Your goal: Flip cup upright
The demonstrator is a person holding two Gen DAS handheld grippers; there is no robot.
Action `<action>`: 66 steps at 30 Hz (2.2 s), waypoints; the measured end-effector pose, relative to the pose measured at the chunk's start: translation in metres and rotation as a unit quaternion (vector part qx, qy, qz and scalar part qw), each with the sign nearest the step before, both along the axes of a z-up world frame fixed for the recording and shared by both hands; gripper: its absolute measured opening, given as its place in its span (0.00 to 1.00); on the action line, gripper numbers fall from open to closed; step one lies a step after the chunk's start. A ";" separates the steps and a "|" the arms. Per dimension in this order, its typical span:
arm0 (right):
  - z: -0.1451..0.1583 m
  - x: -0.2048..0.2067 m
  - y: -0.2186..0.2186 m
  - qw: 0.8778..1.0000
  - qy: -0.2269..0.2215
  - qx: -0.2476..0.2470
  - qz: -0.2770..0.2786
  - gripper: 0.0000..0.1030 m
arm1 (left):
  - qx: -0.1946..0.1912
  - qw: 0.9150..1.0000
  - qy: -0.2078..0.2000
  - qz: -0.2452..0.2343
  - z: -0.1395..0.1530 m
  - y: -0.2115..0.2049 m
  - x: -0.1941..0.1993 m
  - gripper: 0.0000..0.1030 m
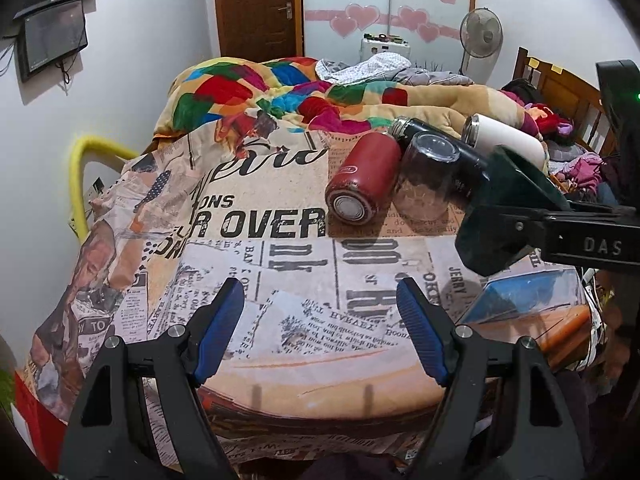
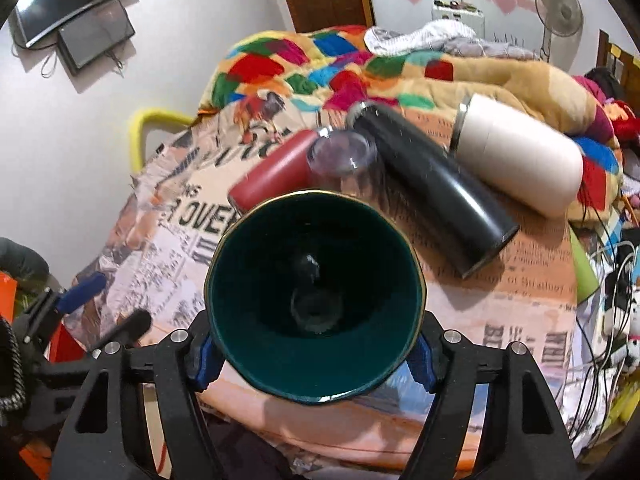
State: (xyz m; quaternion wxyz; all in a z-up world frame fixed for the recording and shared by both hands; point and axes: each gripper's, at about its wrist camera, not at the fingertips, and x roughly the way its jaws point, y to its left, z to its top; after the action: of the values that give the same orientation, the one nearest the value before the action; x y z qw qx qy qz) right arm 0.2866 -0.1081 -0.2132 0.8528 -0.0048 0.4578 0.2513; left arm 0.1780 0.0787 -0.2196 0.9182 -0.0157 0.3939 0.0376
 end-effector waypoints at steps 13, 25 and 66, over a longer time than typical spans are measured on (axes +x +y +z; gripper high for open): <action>-0.036 0.002 0.015 0.999 0.014 -0.049 0.011 0.68 | -0.002 1.000 0.010 -0.003 -0.007 0.003 0.006 0.76; -0.040 -0.011 0.026 0.995 -0.011 -0.092 0.024 0.68 | -0.013 1.000 0.013 0.010 -0.006 0.011 0.002 0.76; 0.204 -0.227 -0.104 0.917 -0.378 0.104 -0.077 0.88 | -0.002 0.937 -0.350 -0.010 0.229 -0.085 -0.199 0.94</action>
State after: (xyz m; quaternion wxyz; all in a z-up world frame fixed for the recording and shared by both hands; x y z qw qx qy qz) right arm 0.0596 -0.2125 -0.0089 0.9746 0.0248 0.0712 0.2107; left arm -0.0211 -0.0062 0.0090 0.9983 -0.0256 0.0475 0.0201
